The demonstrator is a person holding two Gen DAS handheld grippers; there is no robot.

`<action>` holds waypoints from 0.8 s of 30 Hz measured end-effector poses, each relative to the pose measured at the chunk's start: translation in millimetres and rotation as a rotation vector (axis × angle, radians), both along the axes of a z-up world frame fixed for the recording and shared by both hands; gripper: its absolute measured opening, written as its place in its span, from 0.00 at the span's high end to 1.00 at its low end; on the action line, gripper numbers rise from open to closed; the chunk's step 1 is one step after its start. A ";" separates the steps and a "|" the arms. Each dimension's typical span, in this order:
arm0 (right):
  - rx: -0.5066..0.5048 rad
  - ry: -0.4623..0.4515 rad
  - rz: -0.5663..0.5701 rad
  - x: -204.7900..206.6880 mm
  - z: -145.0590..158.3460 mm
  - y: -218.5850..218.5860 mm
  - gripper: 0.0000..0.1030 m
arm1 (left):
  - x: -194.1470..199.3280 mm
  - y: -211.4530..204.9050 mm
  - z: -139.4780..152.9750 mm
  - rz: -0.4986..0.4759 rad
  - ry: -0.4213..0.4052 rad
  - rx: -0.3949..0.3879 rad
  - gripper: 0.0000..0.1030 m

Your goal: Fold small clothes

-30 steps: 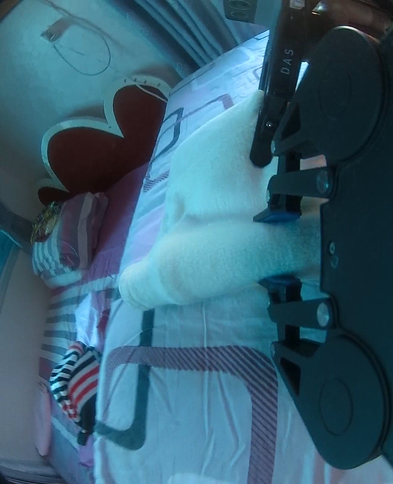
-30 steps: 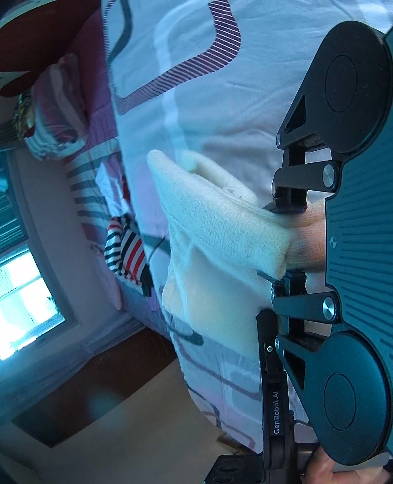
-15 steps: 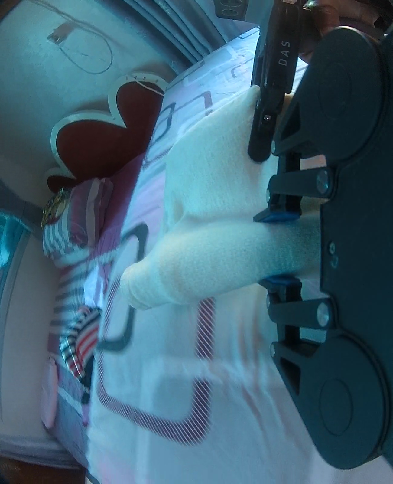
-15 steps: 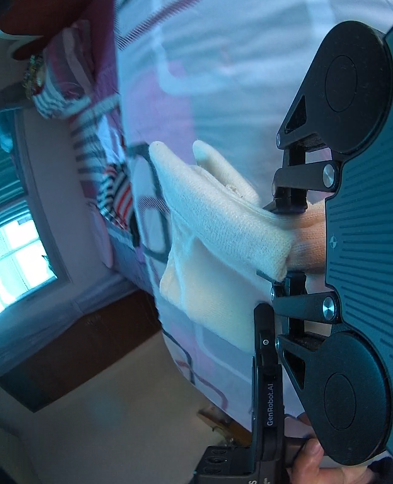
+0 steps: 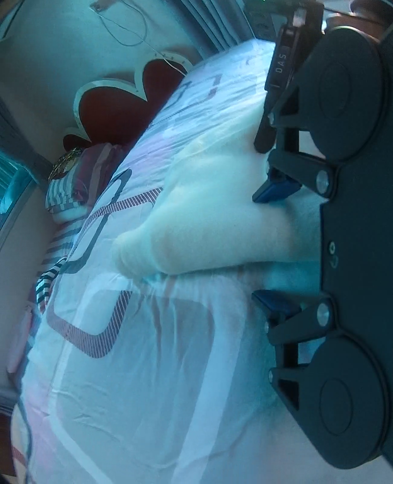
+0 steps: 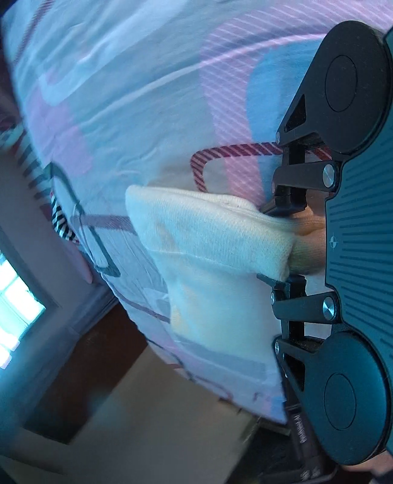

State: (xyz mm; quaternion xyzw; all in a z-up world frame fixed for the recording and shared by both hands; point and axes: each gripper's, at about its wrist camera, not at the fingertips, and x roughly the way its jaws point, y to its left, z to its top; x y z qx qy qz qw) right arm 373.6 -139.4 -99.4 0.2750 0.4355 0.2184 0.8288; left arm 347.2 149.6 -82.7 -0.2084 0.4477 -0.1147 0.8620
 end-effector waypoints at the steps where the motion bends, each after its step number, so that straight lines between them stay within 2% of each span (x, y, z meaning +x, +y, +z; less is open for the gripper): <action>1: -0.006 -0.001 0.001 0.0 2.0 1.1 0.65 | -0.4 -1.0 2.2 0.001 0.000 0.013 0.39; 3: -0.010 0.003 -0.006 -0.4 5.8 -1.0 0.60 | -4.9 -2.2 8.3 0.009 -0.003 0.052 0.37; 5: -0.060 -0.023 -0.021 -8.4 13.2 -1.6 0.53 | -11.1 -3.4 22.0 0.028 -0.038 0.120 0.36; 6: -0.085 -0.032 -0.032 -10.9 17.8 -4.9 0.52 | -19.0 -3.1 27.0 0.038 -0.076 0.155 0.41; 7: -0.115 -0.054 -0.040 -15.5 25.0 -7.7 0.52 | -22.5 -5.4 37.0 0.039 -0.127 0.199 0.52; 8: -0.157 -0.110 -0.043 -23.4 36.2 -7.8 0.53 | -26.2 -6.9 44.2 0.028 -0.171 0.231 0.55; 9: -0.205 -0.176 -0.042 -27.4 47.9 -5.8 0.64 | -24.2 -9.8 51.0 0.012 -0.202 0.249 0.58; 10: -0.233 -0.222 -0.025 -28.1 57.2 -2.4 0.71 | -18.9 -13.0 55.1 -0.007 -0.214 0.252 0.62; 11: -0.242 -0.245 -0.002 -27.5 63.8 0.6 0.75 | -11.2 -17.4 57.2 -0.030 -0.216 0.251 0.65; 13: -0.265 -0.258 0.038 -14.6 68.1 11.3 0.76 | 3.6 -29.0 55.0 -0.070 -0.203 0.268 0.67; 15: -0.278 -0.241 0.108 -3.2 63.3 25.1 0.77 | 18.7 -38.6 42.6 -0.102 -0.149 0.274 0.71; 16: -0.309 -0.217 0.150 3.6 55.3 34.8 0.77 | 24.4 -41.3 34.4 -0.112 -0.113 0.273 0.70; 18: -0.469 -0.198 0.199 10.6 36.3 51.3 0.78 | 25.5 -43.0 23.9 -0.117 -0.098 0.289 0.69; 19: -0.491 -0.229 0.201 10.1 32.4 52.2 0.78 | 24.6 -41.8 23.2 -0.113 -0.101 0.283 0.69; 24: -0.493 -0.220 0.166 4.9 28.3 47.8 0.78 | 9.2 -47.8 33.0 -0.126 -0.127 0.320 0.71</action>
